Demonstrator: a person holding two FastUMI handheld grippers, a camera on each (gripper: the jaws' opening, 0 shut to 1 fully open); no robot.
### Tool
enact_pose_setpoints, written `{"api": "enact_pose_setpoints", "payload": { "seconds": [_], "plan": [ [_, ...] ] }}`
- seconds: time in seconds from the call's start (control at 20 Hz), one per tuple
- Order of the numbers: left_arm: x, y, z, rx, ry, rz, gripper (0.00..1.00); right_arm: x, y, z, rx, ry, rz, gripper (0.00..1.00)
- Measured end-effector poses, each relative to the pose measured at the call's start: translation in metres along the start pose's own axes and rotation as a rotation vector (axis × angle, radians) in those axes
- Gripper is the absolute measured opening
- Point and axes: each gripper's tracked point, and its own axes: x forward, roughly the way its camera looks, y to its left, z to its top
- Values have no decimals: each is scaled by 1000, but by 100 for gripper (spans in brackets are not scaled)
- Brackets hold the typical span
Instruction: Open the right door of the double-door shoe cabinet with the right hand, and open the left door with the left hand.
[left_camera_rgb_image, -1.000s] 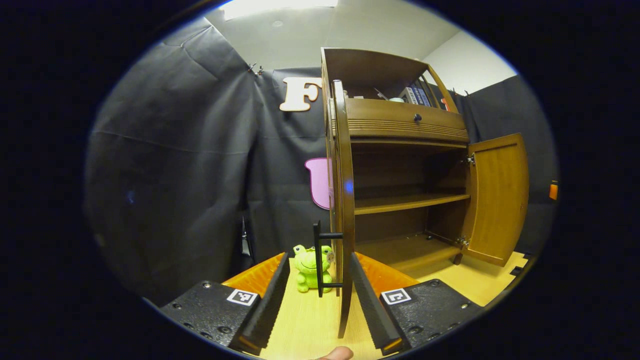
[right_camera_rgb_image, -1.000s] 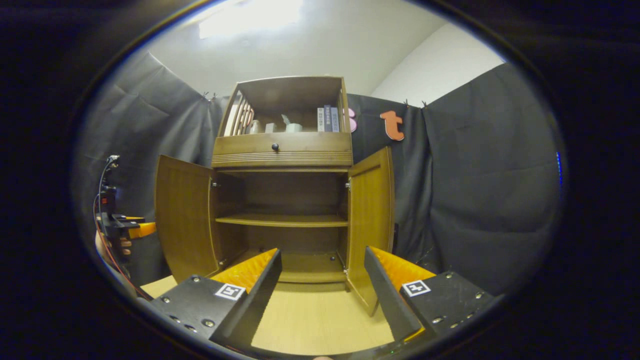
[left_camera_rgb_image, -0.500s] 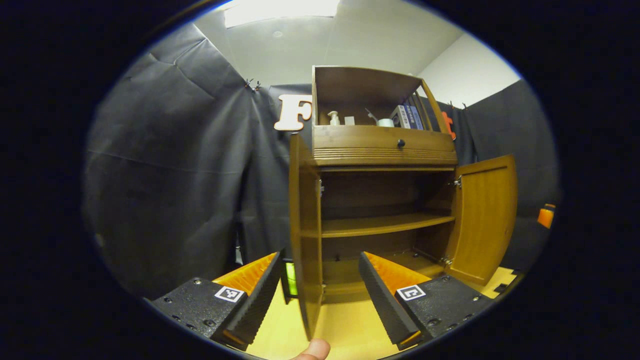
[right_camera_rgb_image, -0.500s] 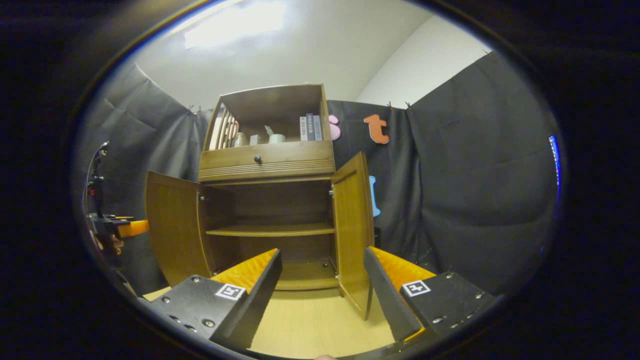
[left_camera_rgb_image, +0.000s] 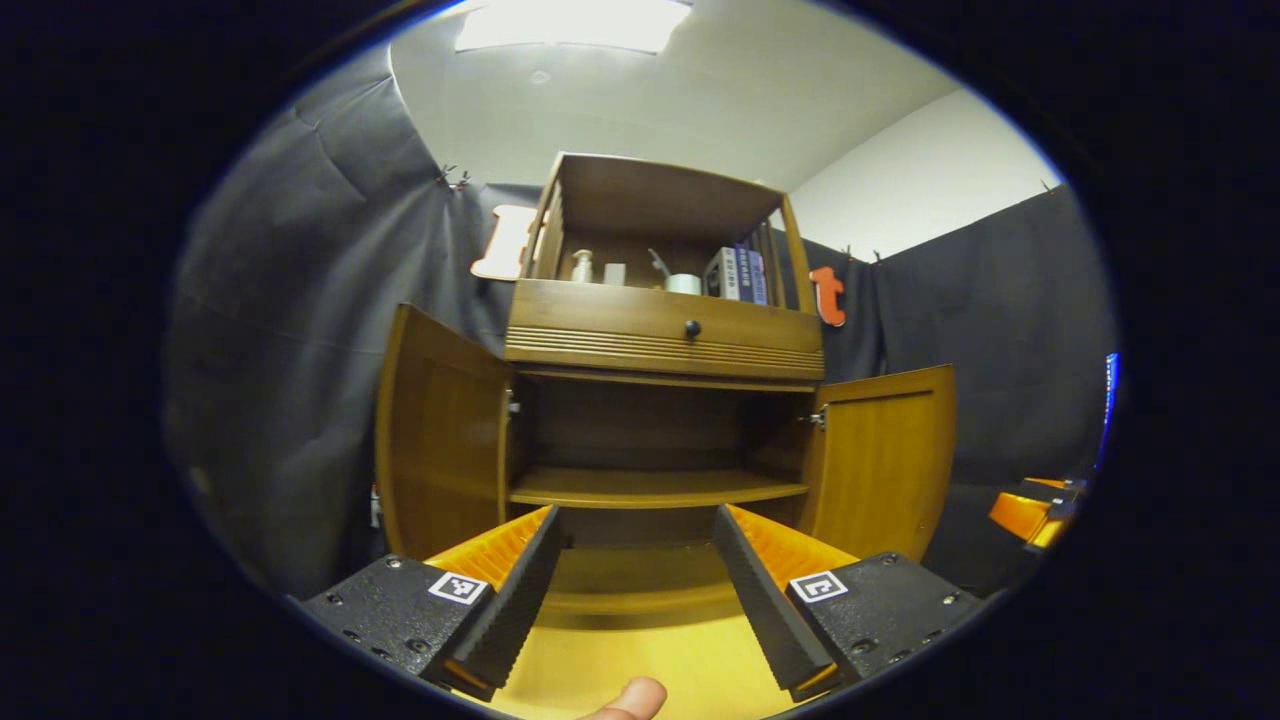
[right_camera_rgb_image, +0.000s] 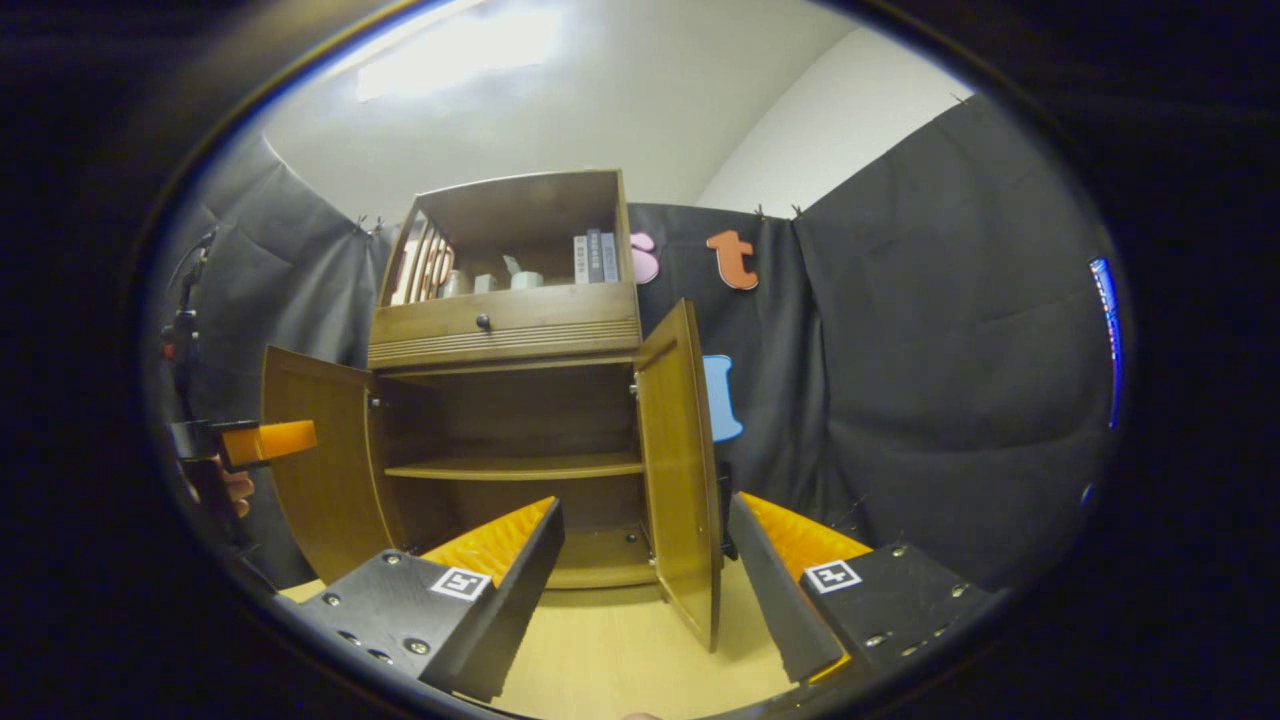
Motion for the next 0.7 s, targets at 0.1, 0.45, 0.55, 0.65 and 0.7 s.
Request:
{"api": "enact_pose_setpoints", "payload": {
  "seconds": [0.1,0.45,0.55,0.65,0.7],
  "plan": [
    [13,-15,-4,-27,-18,-9,94,10,1,-6,-7,4,7,94],
    [54,-55,-32,-49,24,-35,94,35,19,-17,-80,55,36,98],
    [60,-64,-39,-48,35,-61,92,39,29,-20,-70,69,51,94],
    [64,-71,-52,-62,50,-81,92,43,39,-27,-51,88,66,96],
    [68,-74,-59,-60,55,-92,94,43,47,-32,-44,104,82,94]
  ]
}}
